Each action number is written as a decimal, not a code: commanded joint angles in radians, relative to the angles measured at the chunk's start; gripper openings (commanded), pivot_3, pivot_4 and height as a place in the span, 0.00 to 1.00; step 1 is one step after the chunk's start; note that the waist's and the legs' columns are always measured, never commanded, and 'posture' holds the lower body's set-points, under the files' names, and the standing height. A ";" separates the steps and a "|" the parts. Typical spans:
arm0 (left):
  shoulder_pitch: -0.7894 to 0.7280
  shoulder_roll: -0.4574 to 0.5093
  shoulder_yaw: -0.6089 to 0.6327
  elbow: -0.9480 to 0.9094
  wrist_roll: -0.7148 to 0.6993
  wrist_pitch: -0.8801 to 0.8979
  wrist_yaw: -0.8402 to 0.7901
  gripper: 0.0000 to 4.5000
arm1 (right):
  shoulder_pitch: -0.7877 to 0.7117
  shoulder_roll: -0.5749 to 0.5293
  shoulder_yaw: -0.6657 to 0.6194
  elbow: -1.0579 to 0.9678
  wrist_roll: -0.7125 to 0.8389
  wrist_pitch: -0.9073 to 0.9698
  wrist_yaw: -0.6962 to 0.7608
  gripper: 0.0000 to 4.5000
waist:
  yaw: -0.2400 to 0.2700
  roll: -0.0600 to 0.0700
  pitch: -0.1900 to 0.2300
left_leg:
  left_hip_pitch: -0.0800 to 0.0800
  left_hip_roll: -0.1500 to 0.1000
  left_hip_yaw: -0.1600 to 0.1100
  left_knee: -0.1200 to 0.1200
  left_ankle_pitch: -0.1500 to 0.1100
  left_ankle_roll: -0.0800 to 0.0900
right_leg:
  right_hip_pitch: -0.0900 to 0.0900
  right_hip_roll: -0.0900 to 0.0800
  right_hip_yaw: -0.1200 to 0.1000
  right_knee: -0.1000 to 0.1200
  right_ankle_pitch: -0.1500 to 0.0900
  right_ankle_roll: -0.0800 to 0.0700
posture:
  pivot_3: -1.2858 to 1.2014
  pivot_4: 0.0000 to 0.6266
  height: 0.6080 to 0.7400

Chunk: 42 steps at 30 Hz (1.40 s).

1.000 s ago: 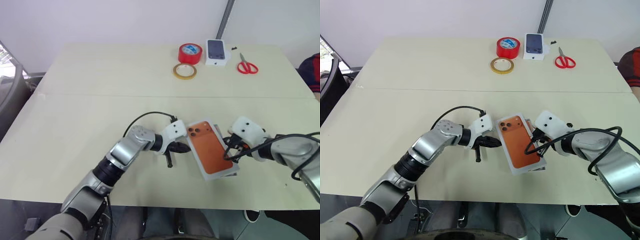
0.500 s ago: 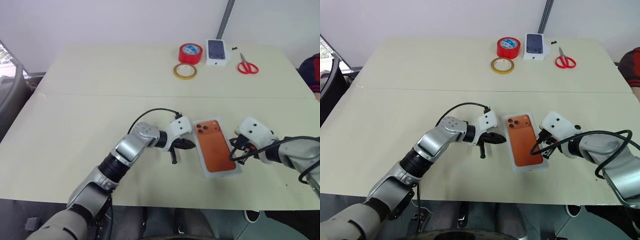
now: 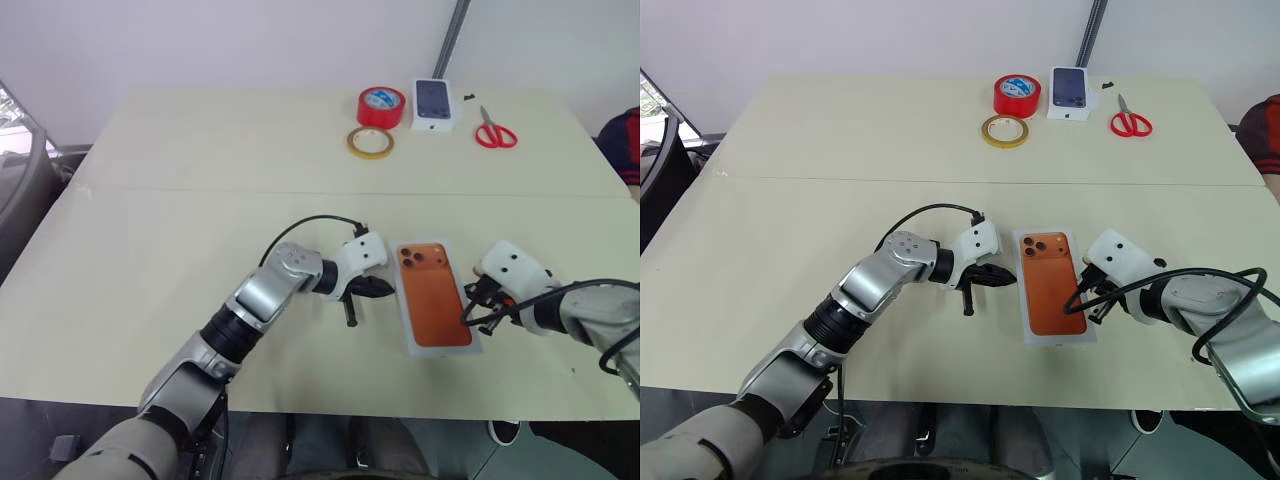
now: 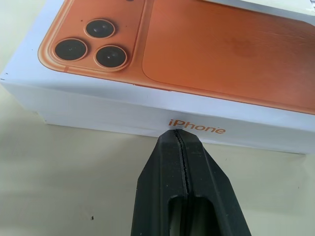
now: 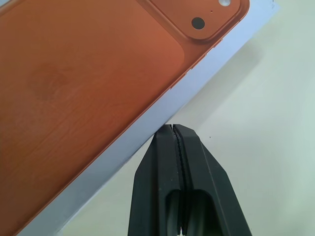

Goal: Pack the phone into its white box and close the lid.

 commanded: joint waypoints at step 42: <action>0.007 -0.051 0.008 -0.041 -0.017 0.009 0.004 0.00 | 0.008 0.027 -0.011 0.042 -0.048 -0.051 -0.017 0.00 | 0.000 0.000 0.000 | 0.000 0.000 0.000 0.000 0.000 0.000 | 0.000 0.000 0.000 0.000 0.000 0.000 | 0.52 0.24 1.00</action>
